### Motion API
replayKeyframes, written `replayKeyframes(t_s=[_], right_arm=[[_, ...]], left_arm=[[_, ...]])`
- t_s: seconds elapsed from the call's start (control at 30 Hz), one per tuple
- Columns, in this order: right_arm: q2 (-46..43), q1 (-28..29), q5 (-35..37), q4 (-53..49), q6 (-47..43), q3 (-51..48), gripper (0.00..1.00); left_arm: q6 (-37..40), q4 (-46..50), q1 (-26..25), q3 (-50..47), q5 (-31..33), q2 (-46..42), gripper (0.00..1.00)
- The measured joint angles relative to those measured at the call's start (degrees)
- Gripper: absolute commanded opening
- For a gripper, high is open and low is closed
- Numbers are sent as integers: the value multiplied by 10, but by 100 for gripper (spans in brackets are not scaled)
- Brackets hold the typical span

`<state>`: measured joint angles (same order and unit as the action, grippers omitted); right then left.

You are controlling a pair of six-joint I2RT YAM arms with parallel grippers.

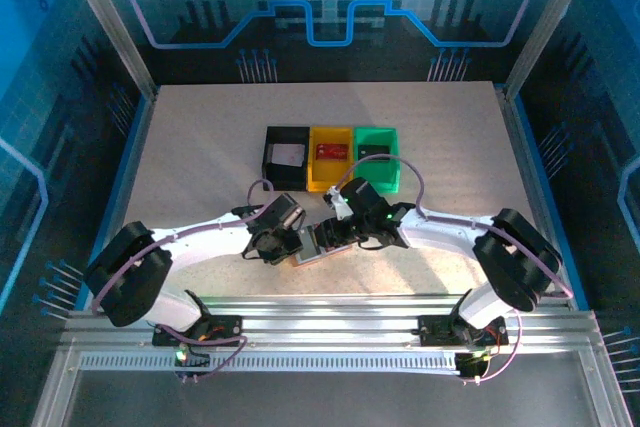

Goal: Take the credit cards out of the card holder

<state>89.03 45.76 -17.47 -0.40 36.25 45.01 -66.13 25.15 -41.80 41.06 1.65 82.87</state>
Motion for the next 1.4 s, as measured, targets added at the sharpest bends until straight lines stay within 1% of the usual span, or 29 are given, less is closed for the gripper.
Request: replayKeyframes(t_s=[0.23,0.6,0.83,1.4], right_arm=[[36,-1,1,1,2,0,28],[68,-1,1,12,2,1,28],[71,-1,3,14,2,1,29],[81,3,14,17,1,18,31]], left_arm=[[0,-2,0,4,0,22,29],[-5,-14,-1,-6,1,16,28],[-13,-17,-2,-18,7,3,25],[-15,-29,-2,-26,7,3,25]])
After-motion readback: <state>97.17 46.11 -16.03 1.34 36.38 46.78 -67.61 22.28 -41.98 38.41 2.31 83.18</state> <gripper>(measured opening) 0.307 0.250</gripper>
